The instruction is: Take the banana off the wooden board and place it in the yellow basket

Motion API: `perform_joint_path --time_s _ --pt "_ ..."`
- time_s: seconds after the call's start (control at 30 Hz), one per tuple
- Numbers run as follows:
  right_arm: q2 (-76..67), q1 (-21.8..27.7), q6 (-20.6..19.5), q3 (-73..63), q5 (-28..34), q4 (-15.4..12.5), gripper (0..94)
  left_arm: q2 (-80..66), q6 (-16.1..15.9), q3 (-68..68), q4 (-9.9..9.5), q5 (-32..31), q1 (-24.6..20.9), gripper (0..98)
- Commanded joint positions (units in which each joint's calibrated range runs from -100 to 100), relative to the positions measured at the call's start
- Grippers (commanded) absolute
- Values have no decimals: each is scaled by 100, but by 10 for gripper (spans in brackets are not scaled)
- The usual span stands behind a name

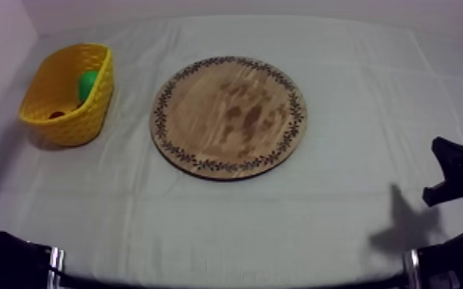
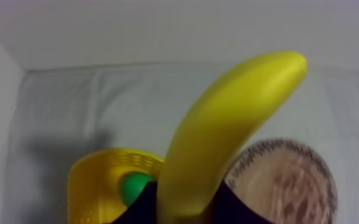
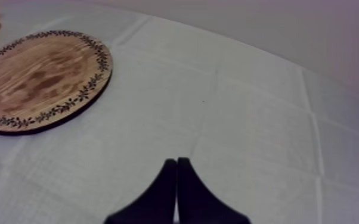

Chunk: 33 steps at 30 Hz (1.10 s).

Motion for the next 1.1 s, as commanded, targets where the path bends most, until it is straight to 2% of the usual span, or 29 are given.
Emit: perform_joint_path --time_s 0.0,0.37,1.07 --pt "0 0 -1 -3 -8 -2 3 253 99 -74 -12 3 -198 236" --pt "0 0 -1 -3 -8 -2 3 909 217 684 -91 2 -589 233" --pt "0 0 -1 -3 -8 -2 3 886 214 2456 20 138 -818 231"
